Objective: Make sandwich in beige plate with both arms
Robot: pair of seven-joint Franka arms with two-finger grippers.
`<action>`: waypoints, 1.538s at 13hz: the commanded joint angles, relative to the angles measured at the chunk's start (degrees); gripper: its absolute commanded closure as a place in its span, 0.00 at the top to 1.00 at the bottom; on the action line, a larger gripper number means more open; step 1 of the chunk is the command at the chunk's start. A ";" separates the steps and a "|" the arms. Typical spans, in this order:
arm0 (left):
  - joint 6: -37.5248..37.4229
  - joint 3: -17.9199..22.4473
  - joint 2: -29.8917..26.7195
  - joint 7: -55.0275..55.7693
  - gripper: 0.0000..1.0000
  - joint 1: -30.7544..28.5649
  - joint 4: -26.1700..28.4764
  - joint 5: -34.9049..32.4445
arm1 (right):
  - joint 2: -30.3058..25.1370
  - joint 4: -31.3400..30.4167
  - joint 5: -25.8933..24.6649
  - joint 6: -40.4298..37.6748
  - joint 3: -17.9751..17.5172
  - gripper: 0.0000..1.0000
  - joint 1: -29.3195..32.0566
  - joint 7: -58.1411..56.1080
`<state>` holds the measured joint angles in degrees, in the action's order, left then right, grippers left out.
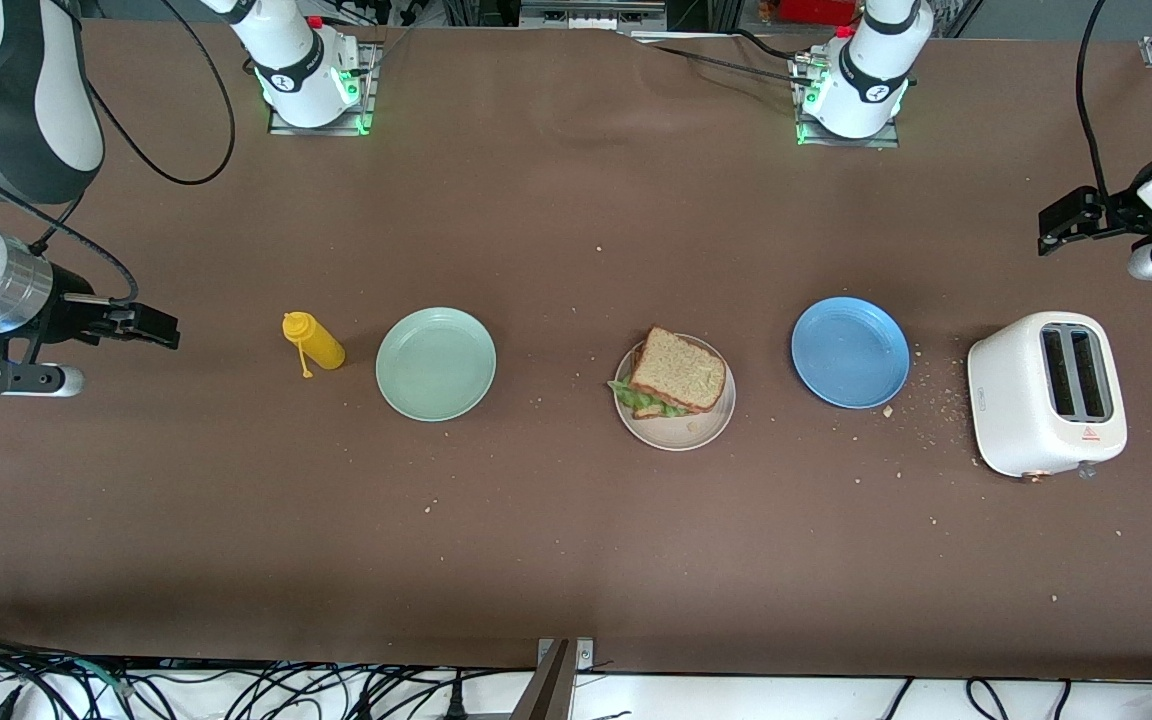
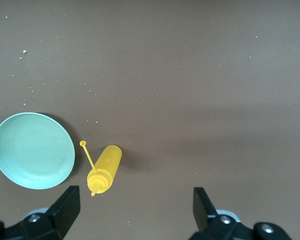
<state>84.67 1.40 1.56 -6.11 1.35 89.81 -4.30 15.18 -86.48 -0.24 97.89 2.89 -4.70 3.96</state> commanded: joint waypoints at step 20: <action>-1.97 -0.08 5.04 -0.39 1.00 0.14 -6.31 5.71 | -1.03 -0.80 -0.11 0.46 0.36 1.00 -0.57 0.08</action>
<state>82.13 1.39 6.76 -6.07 1.82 83.60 0.09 15.18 -86.48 -0.24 98.02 2.89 -4.79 3.96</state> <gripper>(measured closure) 0.000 0.000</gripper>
